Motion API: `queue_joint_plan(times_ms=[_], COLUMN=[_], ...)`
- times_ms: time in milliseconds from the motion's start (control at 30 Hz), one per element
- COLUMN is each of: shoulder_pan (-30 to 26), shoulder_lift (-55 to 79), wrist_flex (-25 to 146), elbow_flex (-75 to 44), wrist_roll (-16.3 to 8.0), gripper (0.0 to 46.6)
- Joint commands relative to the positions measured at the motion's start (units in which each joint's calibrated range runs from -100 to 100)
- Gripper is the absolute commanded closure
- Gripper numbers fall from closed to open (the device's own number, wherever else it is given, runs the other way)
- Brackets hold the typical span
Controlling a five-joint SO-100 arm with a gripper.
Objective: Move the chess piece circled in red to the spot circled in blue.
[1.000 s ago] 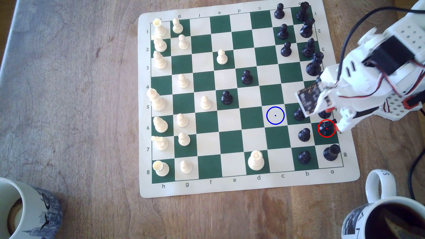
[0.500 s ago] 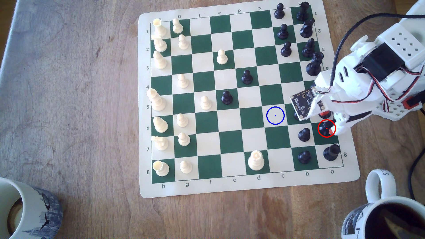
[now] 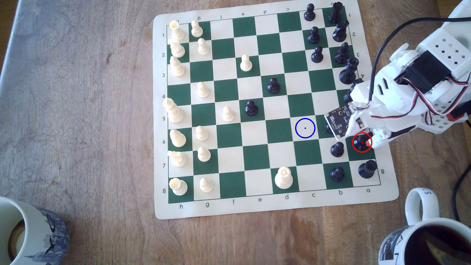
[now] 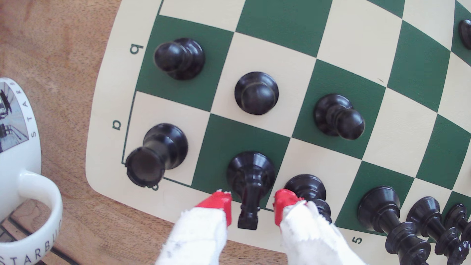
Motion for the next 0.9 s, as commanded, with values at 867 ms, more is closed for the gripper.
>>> queue_joint_plan(times_ms=[867], shoulder_pan=[1.5], shoulder_lift=[5.93], wrist_flex=[4.16], elbow_flex=[-24.92], wrist_roll=[1.47], gripper=[46.4])
